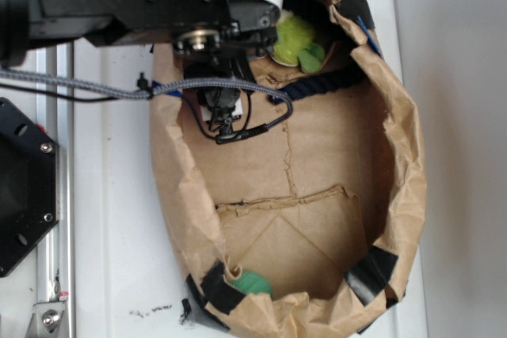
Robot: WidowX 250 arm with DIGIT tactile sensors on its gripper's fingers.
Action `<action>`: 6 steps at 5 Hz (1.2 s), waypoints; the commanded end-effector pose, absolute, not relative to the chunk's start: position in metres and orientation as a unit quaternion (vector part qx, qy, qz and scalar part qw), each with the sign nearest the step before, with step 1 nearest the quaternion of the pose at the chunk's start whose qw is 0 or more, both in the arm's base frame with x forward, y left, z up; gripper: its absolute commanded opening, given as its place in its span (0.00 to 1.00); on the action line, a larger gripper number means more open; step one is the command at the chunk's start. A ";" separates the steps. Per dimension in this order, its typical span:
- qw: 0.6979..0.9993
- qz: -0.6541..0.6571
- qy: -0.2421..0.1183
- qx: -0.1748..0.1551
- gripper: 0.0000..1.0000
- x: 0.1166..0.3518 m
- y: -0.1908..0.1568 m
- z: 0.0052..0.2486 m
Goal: Grab the gray animal.
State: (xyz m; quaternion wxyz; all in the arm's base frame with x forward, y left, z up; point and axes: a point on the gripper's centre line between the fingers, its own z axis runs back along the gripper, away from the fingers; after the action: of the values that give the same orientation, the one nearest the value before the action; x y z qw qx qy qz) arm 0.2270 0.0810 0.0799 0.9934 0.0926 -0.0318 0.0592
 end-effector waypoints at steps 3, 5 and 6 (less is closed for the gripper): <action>0.990 0.076 -0.037 0.113 1.00 0.250 0.100 0.064; 0.989 0.082 -0.041 0.119 1.00 0.242 0.109 0.068; 0.987 0.078 -0.046 0.130 1.00 0.240 0.115 0.069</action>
State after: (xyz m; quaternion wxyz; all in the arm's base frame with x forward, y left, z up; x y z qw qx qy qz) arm 0.2396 0.1031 0.0521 0.9911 0.1169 -0.0201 0.0606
